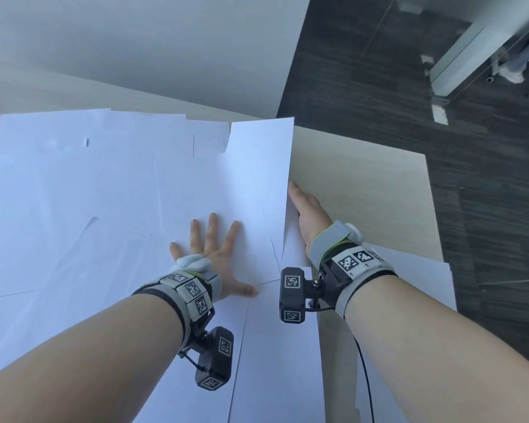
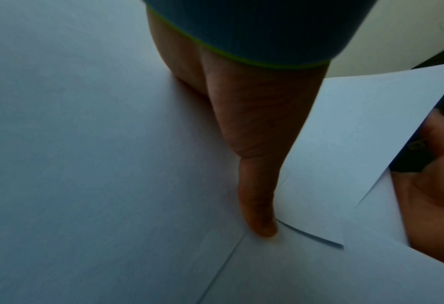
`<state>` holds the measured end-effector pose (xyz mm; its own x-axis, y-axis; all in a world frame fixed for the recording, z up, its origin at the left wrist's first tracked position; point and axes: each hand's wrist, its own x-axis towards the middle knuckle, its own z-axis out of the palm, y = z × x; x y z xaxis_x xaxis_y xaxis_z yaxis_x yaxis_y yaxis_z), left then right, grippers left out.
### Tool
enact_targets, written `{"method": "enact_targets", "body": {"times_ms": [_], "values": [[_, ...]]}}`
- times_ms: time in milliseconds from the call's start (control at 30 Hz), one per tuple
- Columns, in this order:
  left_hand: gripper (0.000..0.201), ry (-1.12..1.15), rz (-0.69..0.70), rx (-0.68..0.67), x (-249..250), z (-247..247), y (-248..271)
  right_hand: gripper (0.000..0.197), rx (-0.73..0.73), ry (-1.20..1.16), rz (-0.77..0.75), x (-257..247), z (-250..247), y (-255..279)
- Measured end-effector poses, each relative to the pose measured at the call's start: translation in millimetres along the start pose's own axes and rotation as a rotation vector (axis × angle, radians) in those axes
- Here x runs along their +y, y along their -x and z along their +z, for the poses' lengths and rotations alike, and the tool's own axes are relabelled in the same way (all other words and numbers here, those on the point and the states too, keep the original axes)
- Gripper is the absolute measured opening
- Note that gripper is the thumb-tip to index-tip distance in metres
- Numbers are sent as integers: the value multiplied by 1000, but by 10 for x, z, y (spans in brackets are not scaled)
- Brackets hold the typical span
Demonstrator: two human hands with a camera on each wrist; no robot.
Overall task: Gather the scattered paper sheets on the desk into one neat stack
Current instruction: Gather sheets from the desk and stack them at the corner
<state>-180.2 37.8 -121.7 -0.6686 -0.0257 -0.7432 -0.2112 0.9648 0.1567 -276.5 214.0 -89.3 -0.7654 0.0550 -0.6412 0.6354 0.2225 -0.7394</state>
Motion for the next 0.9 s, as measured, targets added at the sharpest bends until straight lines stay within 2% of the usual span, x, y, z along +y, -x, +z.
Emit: {"method": "enact_targets", "body": {"times_ms": [67,100,200,300,367,433,467,533,600,633,767,900], "values": [[144,1,3,-3,-14,-1,-9,92,-30,-67,98,68,47,-91],[144,1,5,-5,-13,-1,-12,101,-66,-104,145,94,52,-113],[144,2,6,-1,-23,6,-18,96,-214,-178,177,79,64,-37],[144,5,2,5,-28,16,-19,77,-245,-300,116,84,57,-25],[144,6,-1,6,-22,12,-20,85,-245,-357,125,74,29,-42],[144,5,-1,6,-17,3,-18,90,-184,-400,132,84,-24,-78],[144,5,0,5,-15,-2,-15,83,-110,-404,109,93,-68,-85],[143,8,5,-1,-16,-9,-7,44,102,-345,10,144,-195,-121],[144,10,8,-6,-15,-12,-1,9,245,-246,-15,229,-377,-173],[144,9,6,-3,-11,-9,-1,5,283,-205,-13,265,-463,-203],[145,0,-1,14,-1,1,-8,41,336,-42,12,355,-661,-304],[145,-8,-8,0,9,-7,-29,67,266,85,77,372,-618,-299]]}}
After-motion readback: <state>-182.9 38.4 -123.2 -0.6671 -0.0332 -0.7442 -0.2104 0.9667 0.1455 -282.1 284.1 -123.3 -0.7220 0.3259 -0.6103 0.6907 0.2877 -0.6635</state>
